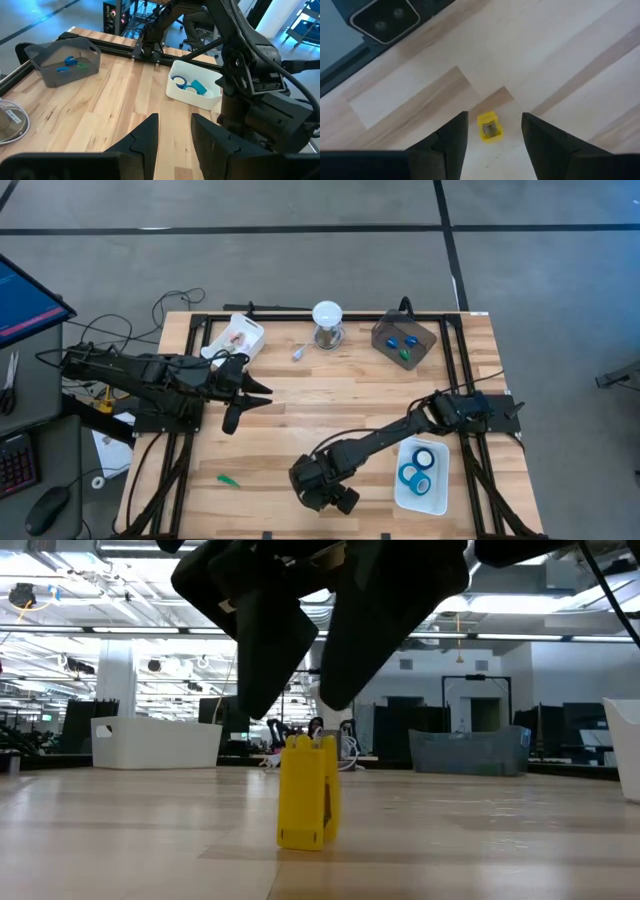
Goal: Pick and place Stapler, Stapler remover, tape
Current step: Put the yellow stapler into the black bin
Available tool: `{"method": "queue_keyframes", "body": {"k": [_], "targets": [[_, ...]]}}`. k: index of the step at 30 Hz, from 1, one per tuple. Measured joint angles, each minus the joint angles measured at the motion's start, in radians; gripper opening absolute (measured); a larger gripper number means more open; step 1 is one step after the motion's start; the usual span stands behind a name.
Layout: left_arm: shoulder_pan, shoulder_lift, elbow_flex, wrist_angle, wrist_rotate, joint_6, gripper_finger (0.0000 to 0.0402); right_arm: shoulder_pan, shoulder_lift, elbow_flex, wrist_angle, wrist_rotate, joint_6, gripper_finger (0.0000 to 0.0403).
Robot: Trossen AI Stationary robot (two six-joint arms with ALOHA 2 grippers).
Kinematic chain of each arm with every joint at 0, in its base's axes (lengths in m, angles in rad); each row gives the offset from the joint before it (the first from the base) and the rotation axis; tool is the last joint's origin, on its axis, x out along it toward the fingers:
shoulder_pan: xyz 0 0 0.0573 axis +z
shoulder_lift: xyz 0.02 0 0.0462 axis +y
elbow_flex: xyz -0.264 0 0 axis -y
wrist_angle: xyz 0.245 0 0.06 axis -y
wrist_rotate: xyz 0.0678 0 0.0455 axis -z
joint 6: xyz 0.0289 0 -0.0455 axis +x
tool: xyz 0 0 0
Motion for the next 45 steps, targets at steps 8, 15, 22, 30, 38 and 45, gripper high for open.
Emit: {"method": "queue_keyframes", "body": {"k": [8, 15, 22, 30, 38, 45], "targets": [[0.000, 0.000, 0.000, -0.001, 0.000, 0.000, 0.0108, -0.004, 0.059, -0.003, -0.008, -0.017, 0.026, 0.0178], [0.000, 0.000, 0.000, -0.004, 0.000, 0.000, 0.0108, -0.004, 0.064, -0.001, 0.000, -0.014, 0.034, 0.0158], [0.000, 0.000, 0.000, -0.008, 0.000, 0.000, 0.0108, -0.018, 0.060, -0.001, 0.000, -0.014, 0.034, 0.0094], [0.000, 0.000, 0.000, -0.016, 0.000, 0.000, 0.0108, -0.020, 0.059, -0.001, 0.002, -0.014, 0.052, 0.0065], [0.000, 0.000, 0.000, -0.030, 0.000, 0.003, 0.0108, -0.047, 0.058, 0.063, -0.060, -0.010, 0.058, 0.0067], [0.000, 0.000, 0.000, -0.045, 0.000, 0.003, 0.0108, -0.143, 0.056, 0.175, -0.196, -0.010, 0.158, 0.0067]]}}
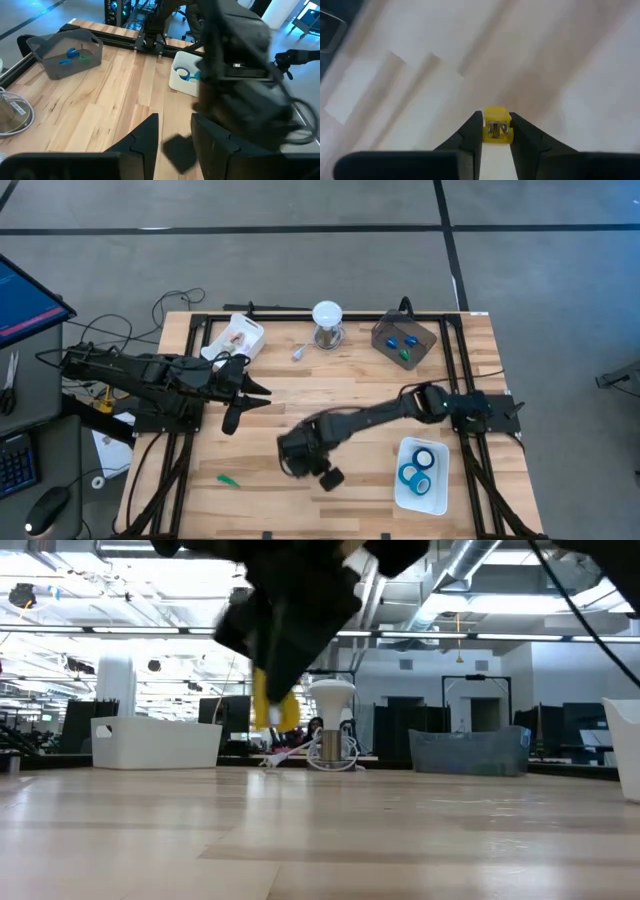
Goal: Pick and place Stapler, Stapler remover, tape
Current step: Put the yellow stapler into the black bin
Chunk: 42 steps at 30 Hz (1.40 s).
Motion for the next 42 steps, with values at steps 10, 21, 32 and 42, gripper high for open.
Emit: {"method": "queue_keyframes", "body": {"k": [10, 21, 32, 42], "targets": [[0.000, 0.000, 0.000, 0.000, 0.000, 0.000, 0.0108, -0.124, -0.052, 0.035, -0.148, 0.058, 0.060, 0.0060], [0.000, 0.000, 0.000, 0.000, 0.000, 0.008, 0.0108, -0.245, -0.218, 0.036, -0.194, 0.166, 0.121, 0.0060], [0.000, 0.000, 0.000, 0.000, 0.000, 0.008, 0.0108, -0.374, -0.353, 0.035, -0.325, 0.266, 0.143, 0.0060], [0.000, 0.000, 0.000, 0.001, -0.075, 0.008, 0.0108, -0.528, -0.497, -0.088, -0.357, 0.263, 0.056, 0.0060]]}}
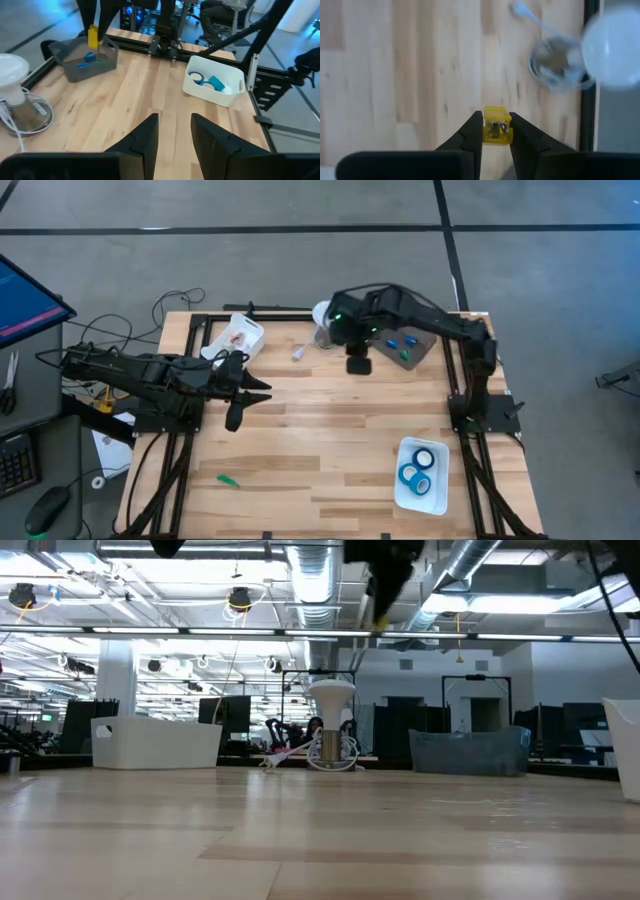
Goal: Pick and place Stapler, Stapler remover, tape
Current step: Put the yellow stapler into the black bin
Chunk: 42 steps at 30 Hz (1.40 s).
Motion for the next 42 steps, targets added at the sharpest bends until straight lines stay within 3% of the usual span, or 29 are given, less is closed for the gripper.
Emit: {"method": "queue_keyframes", "body": {"k": [11, 18, 26, 42], "targets": [[0.000, 0.000, 0.000, 0.005, -0.104, -0.002, 0.0108, -0.233, -0.357, -0.551, 0.257, -0.005, -0.039, 0.0060], [0.001, 0.000, 0.000, 0.010, -0.189, -0.003, 0.0108, -0.398, -0.473, -0.819, 0.439, -0.004, 0.001, 0.0060], [0.001, 0.000, 0.000, 0.012, -0.216, -0.010, 0.0108, -0.516, -0.397, -0.971, 0.574, -0.004, 0.048, 0.0060], [0.001, 0.000, 0.000, 0.020, -0.232, -0.010, 0.0108, -0.602, -0.186, -0.976, 0.679, 0.001, 0.158, 0.0060]]}}
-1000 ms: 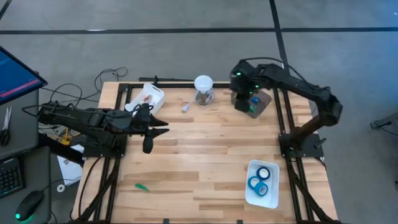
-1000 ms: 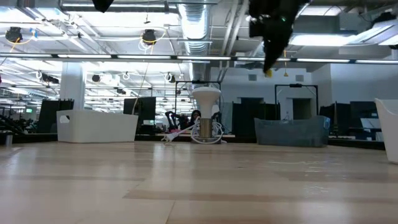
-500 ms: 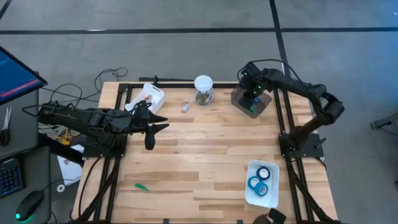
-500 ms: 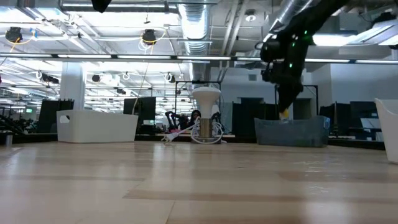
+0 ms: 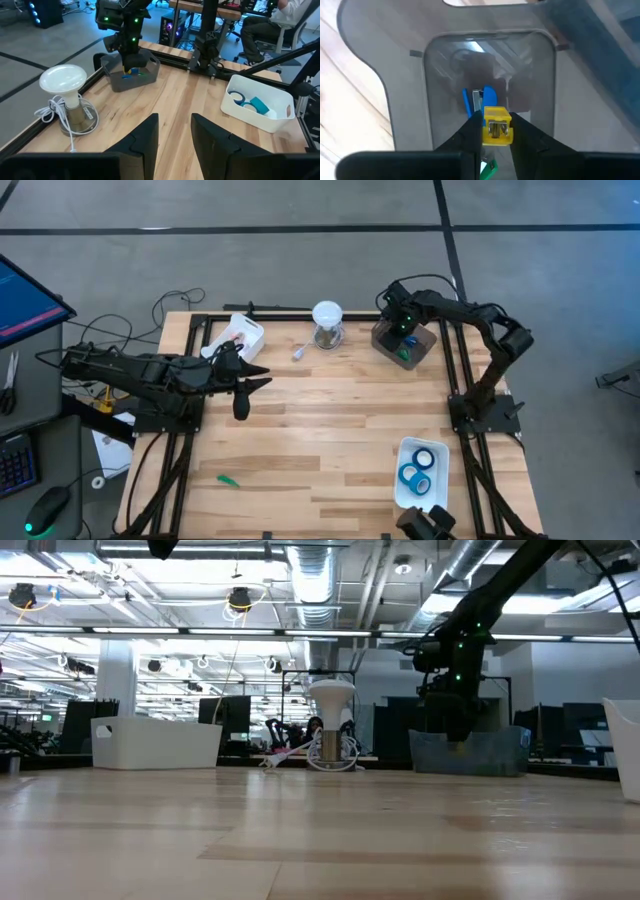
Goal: Pick and place Stapler, Stapler remover, tape
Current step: Put the yellow stapler into the black bin
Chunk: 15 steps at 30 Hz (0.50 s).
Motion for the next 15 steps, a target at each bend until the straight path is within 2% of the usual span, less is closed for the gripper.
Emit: {"method": "queue_keyframes", "body": {"k": [15], "targets": [[0.000, 0.000, 0.000, 0.008, -0.004, 0.000, 0.0108, -0.007, 0.003, 0.000, -0.003, -0.037, -0.005, 0.0062]]}}
